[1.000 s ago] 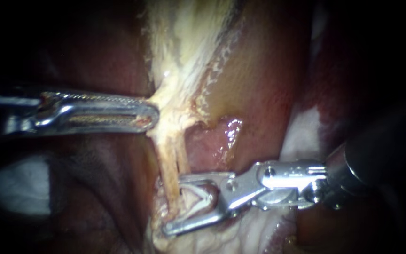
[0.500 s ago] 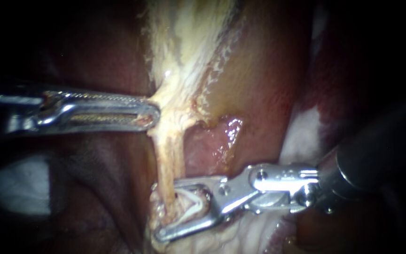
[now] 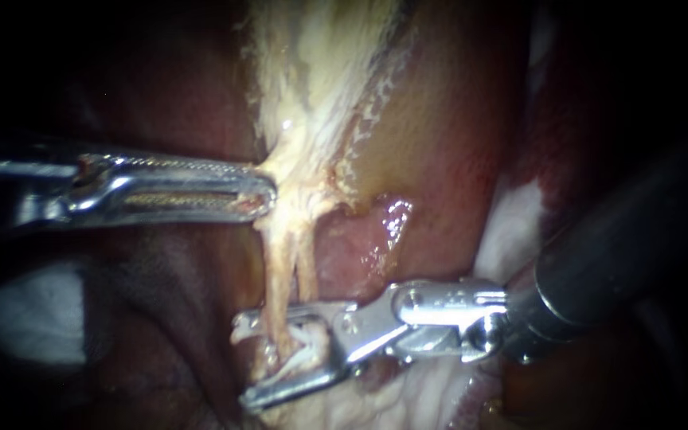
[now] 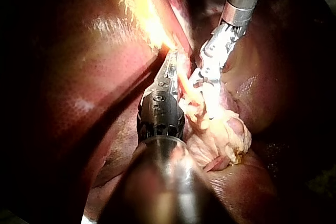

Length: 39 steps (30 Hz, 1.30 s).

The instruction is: Clipping first clip left tube

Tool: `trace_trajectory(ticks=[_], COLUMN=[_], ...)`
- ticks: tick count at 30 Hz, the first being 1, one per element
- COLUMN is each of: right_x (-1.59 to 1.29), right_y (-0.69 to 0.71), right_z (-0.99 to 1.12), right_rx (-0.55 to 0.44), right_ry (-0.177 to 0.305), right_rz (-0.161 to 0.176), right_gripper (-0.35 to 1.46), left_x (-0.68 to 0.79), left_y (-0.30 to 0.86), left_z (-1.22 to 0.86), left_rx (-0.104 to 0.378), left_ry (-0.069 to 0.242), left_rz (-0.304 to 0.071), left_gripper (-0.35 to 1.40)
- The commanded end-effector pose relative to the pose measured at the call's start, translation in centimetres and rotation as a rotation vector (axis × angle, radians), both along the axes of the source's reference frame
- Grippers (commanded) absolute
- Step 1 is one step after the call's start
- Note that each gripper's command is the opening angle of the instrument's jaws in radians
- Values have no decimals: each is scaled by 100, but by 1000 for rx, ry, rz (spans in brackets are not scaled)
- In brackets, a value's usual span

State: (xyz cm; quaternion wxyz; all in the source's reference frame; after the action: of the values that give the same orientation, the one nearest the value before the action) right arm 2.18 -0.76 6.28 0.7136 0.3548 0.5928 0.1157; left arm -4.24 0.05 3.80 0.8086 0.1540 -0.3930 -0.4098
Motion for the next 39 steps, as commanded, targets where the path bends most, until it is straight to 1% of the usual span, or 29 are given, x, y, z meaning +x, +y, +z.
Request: trace_trajectory(ticks=[1,6,15,18,21,22,24,25,26,28,32,39], right_x=[0,4,4,4,1,-1,-6,-10,-13,-17,-16,-15], right_y=[-1,-1,-1,0,1,3,6,8,9,12,11,9], right_z=[-1,0,6,8,12,14,17,19,21,24,28,27], right_rx=[7,34,33,32,31,26,24,22,22,23,22,21], right_ry=[3,20,21,22,20,9,2,-6,-9,-10,-9,-8], right_rz=[-5,-20,-23,-23,-22,-6,3,13,16,17,20,19], right_gripper=[56,53,49,44,28,18,-5,-18,-26,-35,-35,-35], left_x=[0,-2,-2,-2,-2,-2,-2,-2,-1,-1,-1,-1], left_y=[0,0,0,0,0,0,0,0,-1,-1,-1,-1], left_z=[0,0,0,0,0,1,1,0,0,1,0,0], left_rx=[0,0,0,0,0,0,0,-1,-1,-1,-1,-1], left_ry=[1,1,1,1,1,1,1,1,1,1,1,1], left_rz=[0,-1,-1,-1,-1,-1,-1,-1,-1,-1,-1,-1], left_gripper=[-35,-35,-35,-35,-35,-35,-35,-35,-35,-35,-35,-35])
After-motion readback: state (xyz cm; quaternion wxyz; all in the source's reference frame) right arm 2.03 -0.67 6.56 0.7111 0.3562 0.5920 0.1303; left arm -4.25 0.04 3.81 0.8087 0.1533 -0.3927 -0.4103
